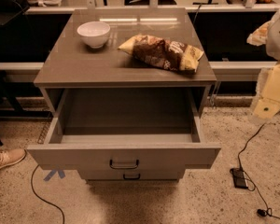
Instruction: Close top drawer
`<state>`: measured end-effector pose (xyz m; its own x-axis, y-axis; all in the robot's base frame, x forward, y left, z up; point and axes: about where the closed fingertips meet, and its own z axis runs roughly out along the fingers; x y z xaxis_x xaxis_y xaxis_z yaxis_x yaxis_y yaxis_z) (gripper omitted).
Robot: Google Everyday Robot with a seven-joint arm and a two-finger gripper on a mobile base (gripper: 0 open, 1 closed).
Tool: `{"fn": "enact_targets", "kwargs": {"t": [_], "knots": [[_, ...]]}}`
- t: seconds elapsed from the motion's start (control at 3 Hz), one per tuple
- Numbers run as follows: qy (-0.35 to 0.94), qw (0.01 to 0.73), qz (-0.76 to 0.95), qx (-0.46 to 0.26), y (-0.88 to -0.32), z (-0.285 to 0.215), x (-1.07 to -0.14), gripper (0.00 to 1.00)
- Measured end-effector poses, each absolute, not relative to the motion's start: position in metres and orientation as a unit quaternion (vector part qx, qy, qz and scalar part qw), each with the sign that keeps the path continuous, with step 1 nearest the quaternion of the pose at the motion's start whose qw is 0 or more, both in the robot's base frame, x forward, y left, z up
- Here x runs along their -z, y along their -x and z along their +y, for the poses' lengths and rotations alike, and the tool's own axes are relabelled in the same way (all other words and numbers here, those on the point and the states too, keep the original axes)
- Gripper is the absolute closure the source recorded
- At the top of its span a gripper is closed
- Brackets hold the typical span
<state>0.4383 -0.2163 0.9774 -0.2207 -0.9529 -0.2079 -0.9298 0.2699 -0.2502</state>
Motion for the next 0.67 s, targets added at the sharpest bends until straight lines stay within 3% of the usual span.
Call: {"fn": "enact_targets", "kwargs": {"t": [0.33,0.67], "knots": [[0.603,0.161,0.781,0.036,-0.438,-0.216,-0.977,0.0],[0.561,0.16,0.812,-0.011,-0.429,-0.215,-0.935,0.0]]}}
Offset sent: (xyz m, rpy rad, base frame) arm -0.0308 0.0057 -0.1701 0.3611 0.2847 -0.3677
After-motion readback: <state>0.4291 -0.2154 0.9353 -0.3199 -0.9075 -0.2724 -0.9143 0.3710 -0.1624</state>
